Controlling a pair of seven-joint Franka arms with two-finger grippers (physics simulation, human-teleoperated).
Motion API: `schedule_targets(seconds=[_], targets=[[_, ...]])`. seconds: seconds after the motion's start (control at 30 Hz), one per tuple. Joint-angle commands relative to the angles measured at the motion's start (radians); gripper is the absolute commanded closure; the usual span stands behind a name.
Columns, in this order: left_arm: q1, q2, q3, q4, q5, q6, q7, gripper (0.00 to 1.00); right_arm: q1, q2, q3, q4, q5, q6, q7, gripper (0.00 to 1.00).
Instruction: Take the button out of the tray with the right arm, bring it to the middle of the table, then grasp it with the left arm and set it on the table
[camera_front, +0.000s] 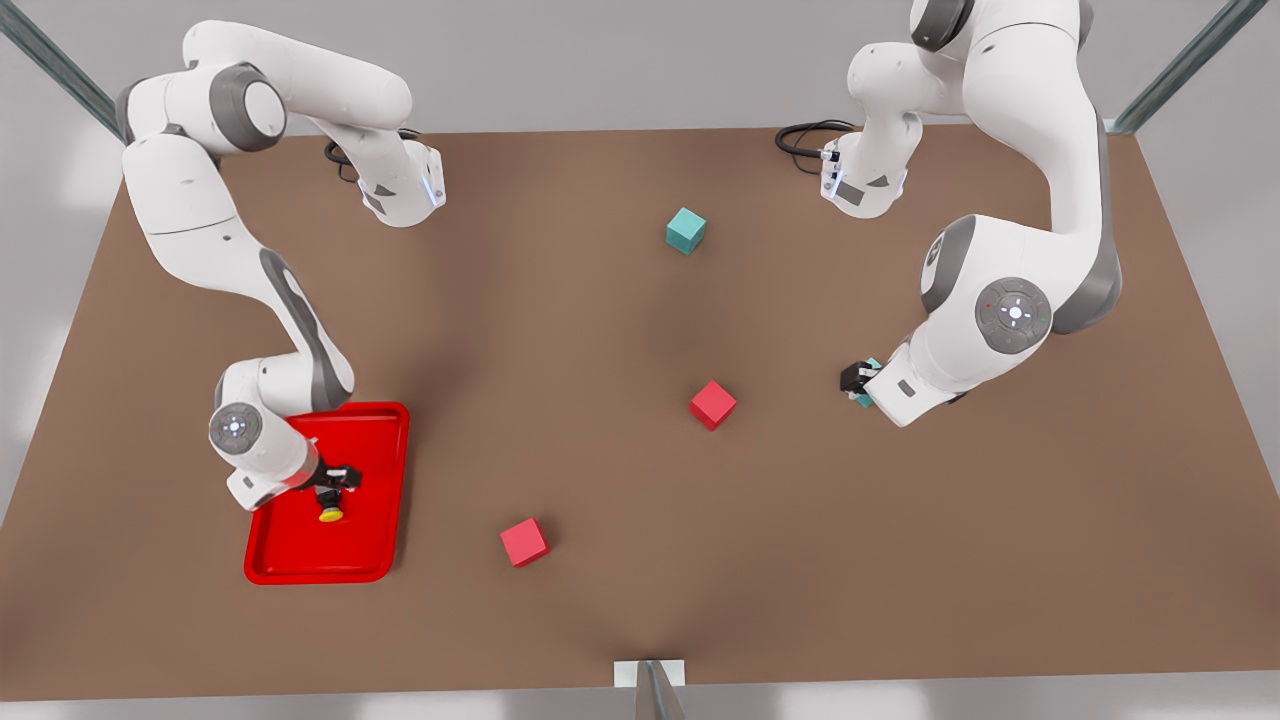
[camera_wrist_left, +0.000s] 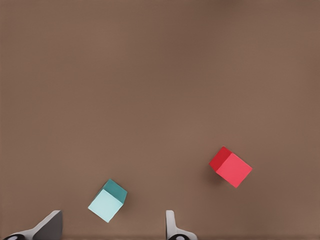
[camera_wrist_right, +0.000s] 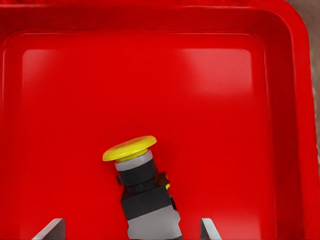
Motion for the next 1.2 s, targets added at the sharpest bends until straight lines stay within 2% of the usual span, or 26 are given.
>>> schedule_targets(seconds=[0.0,0.1,0.2,0.27,0.5,0.8,1.17], targets=[[0.000,-0.001,0.000,0.000,0.001,0.000,-0.003,0.00,-0.019,0.006,0.023,0.020,-0.043,-0.066,-0.029,0.00],[0.000,0.000,0.000,0.000,0.001,0.000,-0.004,0.00,-0.057,0.032,0.087,0.046,-0.143,-0.125,-0.055,0.00],[0.001,0.002,0.000,0.000,0.001,0.000,-0.004,0.00,-0.059,0.050,0.090,0.066,-0.155,-0.125,-0.058,0.00],[0.000,0.003,0.000,0.000,0.001,0.000,-0.004,0.00,-0.125,0.091,0.181,0.100,-0.244,-0.205,-0.089,0.00],[0.001,0.005,0.000,-0.004,0.001,-0.002,-0.003,0.00,-0.140,0.095,0.198,0.096,-0.260,-0.279,-0.253,0.00],[0.000,0.011,0.001,-0.006,0.001,0.002,-0.003,0.00,-0.160,0.122,0.238,0.092,-0.263,-0.263,-0.242,0.00],[0.000,0.011,0.000,-0.007,0.001,0.000,-0.003,0.00,-0.157,0.162,0.241,0.096,-0.264,-0.251,-0.210,0.00]])
